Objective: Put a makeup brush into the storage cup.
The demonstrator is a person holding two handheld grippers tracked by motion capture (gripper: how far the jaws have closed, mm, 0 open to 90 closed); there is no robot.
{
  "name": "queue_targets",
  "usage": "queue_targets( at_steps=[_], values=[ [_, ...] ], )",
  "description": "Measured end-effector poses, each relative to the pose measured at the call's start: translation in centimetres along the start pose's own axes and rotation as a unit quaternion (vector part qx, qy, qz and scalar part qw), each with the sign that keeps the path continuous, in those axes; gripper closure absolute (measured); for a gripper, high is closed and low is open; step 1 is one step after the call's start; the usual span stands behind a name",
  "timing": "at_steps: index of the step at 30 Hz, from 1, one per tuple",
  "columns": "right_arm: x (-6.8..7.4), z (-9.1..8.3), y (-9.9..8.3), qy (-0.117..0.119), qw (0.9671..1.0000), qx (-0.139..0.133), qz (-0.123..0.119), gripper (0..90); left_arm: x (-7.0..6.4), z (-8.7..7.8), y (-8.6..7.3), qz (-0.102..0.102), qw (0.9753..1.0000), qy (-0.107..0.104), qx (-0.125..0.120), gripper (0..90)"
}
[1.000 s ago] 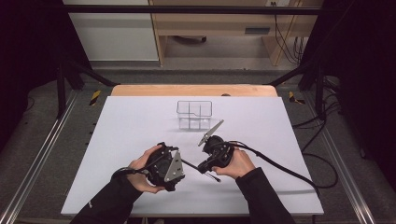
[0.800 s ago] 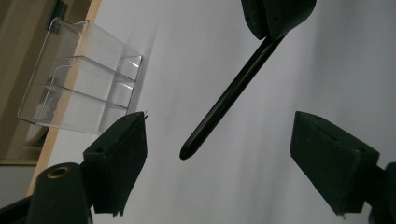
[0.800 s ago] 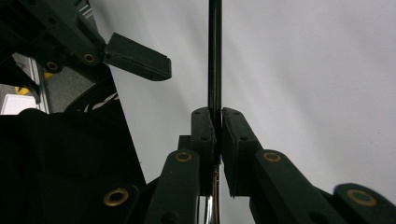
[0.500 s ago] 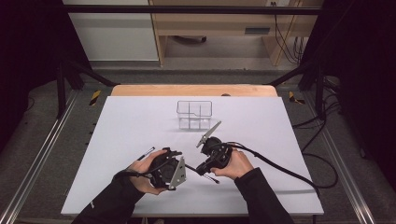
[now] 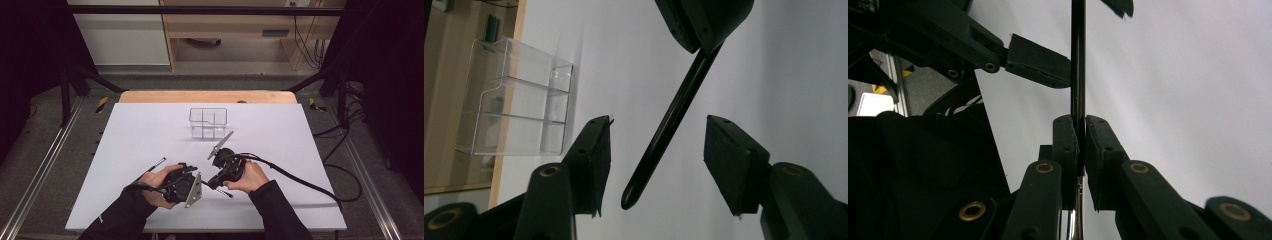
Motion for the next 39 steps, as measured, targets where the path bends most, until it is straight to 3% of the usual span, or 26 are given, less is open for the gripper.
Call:
queue_targets(
  at_steps=[12, 23, 39],
  values=[
    [0.4, 0.6, 0.3, 0.005, 0.9999, 0.011, -0.003, 84.4, -0.6, 0.7, -0.4, 0.040, 0.9987, 0.004, 0.031, 62.9],
    [0.5, 0.6, 0.2, 0.008, 0.9999, 0.012, -0.005, 84.4, -0.9, 0.8, -0.4, 0.053, 0.9980, 0.001, 0.035, 76.3],
    [0.4, 0.3, 0.3, 0.006, 0.9999, 0.002, -0.009, 83.8, -1.4, 1.1, -0.5, 0.066, 0.9967, -0.017, 0.043, 82.7]
  ],
)
Point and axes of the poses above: each handheld gripper's, and its own axes: z roughly forward along the jaws, y roughly out of its top, x roughly to its left, the point moved 7 cm from there along z, roughly forward along the jaws, and after that the axes turned 10 degrees about -y, right-handed, at the moved point
